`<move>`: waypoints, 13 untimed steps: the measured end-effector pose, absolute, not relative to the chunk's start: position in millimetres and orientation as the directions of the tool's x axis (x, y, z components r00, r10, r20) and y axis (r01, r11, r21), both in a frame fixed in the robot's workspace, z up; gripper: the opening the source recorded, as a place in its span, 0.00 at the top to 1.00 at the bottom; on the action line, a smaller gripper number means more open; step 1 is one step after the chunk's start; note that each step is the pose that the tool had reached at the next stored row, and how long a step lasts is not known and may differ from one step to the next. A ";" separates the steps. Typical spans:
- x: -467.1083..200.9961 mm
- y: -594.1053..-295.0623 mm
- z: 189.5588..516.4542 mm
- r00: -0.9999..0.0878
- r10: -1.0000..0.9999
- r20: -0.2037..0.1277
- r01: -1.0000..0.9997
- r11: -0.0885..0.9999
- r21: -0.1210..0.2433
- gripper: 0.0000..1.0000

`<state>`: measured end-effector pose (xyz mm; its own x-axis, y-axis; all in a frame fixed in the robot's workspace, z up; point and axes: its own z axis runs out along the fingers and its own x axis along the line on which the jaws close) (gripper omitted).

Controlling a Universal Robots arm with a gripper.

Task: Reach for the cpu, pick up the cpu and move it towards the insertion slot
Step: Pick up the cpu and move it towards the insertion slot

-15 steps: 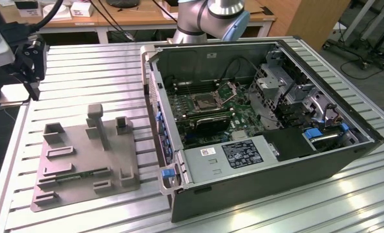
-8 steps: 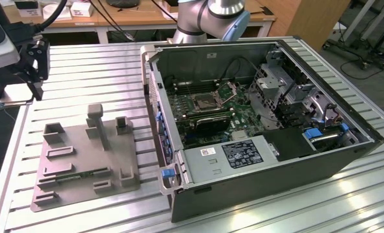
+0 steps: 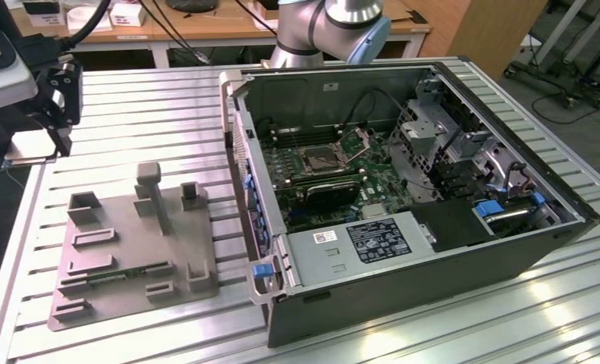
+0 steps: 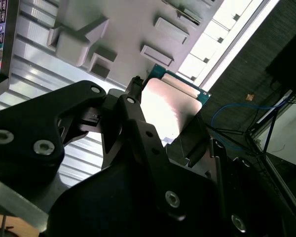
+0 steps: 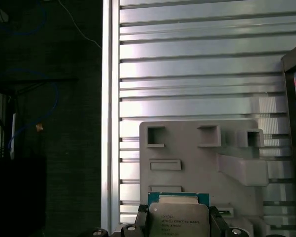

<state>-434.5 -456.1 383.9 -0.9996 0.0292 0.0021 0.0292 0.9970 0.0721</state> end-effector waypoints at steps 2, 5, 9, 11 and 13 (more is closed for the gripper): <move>-433.7 -456.1 383.8 -1.000 0.029 0.002 0.029 0.997 0.072 0.45; -432.1 -456.1 383.8 -1.000 0.029 0.002 0.029 0.997 0.072 0.45; -431.4 -456.1 383.8 -1.000 0.029 0.002 0.029 0.997 0.072 0.45; -431.1 -456.1 383.8 -1.000 0.029 0.002 0.029 0.997 0.072 0.45; -430.8 -456.1 383.8 -1.000 0.029 0.002 0.029 0.997 0.072 0.45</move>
